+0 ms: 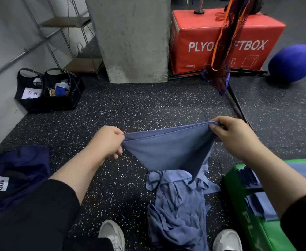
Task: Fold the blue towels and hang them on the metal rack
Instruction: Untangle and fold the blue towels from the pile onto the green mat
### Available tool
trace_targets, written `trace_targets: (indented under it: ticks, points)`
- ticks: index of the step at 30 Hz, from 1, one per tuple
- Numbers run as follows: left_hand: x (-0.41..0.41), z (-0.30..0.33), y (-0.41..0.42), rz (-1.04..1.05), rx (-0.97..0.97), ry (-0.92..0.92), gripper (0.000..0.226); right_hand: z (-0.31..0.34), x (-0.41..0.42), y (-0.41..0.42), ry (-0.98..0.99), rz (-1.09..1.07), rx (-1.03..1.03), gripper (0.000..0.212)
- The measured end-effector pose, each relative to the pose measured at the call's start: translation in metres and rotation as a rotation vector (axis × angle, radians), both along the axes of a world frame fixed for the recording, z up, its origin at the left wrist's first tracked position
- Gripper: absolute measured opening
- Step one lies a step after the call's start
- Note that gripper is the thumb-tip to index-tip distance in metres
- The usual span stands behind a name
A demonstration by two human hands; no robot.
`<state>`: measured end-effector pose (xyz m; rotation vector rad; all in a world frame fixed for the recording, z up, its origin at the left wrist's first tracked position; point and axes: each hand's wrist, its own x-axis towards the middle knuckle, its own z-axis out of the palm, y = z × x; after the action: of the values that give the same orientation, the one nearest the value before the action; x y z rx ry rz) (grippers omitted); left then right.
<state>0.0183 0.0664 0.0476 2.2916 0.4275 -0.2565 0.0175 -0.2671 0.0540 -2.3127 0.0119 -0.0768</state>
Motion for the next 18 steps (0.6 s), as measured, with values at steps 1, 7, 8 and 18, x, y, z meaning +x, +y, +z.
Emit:
trace_targets:
  ticks: [1,7,8,18]
  points:
    - [0.002,0.003,-0.001,0.046,-0.123,-0.031,0.029,0.001,0.003,-0.002,0.002,0.008,-0.022,0.014]
    - [0.017,0.011,-0.001,0.115,-0.490,-0.157,0.034,0.009,0.017,-0.012,0.036,-0.003,-0.091,0.016]
    - [0.019,0.009,-0.001,0.081,-0.468,-0.160,0.035,0.008,0.018,-0.012,0.025,-0.019,-0.086,0.014]
    - [0.035,-0.002,0.002,-0.030,0.079,-0.388,0.015,0.003,0.032,-0.011,0.011,-0.074,-0.044,0.015]
